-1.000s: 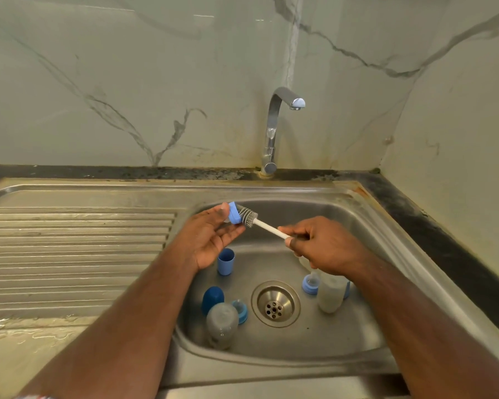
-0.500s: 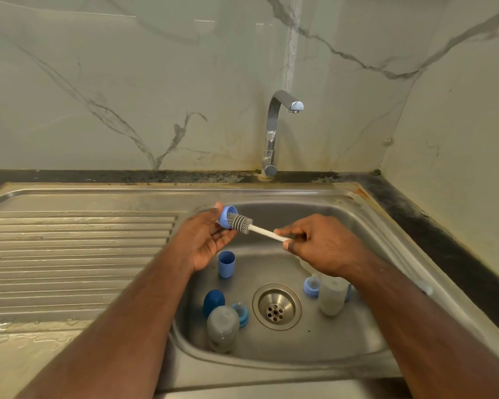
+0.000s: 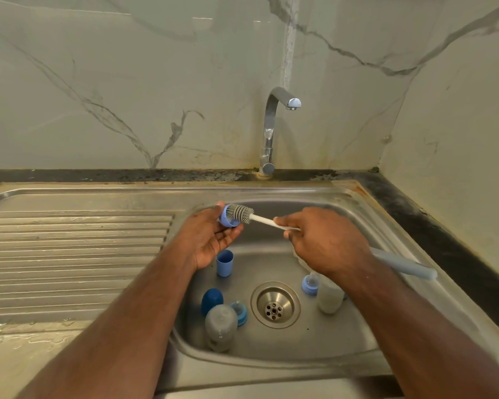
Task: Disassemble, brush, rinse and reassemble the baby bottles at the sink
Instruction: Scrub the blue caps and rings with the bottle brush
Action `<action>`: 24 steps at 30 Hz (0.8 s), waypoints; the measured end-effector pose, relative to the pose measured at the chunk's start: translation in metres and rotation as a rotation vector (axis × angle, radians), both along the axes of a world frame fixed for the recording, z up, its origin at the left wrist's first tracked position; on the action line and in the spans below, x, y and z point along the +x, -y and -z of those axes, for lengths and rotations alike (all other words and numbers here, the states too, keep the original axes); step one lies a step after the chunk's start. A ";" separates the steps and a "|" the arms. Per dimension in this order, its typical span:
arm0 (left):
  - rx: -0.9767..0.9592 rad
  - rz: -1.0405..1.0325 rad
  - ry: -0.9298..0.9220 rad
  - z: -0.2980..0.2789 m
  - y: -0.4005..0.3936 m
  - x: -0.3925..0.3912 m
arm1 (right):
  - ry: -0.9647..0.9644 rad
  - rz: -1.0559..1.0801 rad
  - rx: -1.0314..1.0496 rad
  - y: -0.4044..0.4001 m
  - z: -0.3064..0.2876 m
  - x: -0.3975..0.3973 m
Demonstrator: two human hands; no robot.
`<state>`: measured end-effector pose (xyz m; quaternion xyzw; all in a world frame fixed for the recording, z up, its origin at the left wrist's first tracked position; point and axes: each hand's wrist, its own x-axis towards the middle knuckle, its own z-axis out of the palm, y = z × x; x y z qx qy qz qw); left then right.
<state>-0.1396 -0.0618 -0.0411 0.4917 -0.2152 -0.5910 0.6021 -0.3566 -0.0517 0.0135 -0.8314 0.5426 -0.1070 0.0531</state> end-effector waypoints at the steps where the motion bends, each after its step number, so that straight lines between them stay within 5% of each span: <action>1: -0.007 0.002 0.007 0.000 0.000 -0.001 | -0.020 0.004 -0.016 0.000 0.001 0.001; 19: -0.095 -0.037 0.134 -0.001 0.001 -0.002 | 0.078 0.000 0.165 0.004 0.003 0.001; 24: -0.098 -0.026 0.147 0.000 0.001 -0.002 | 0.060 0.037 0.080 0.004 0.006 -0.001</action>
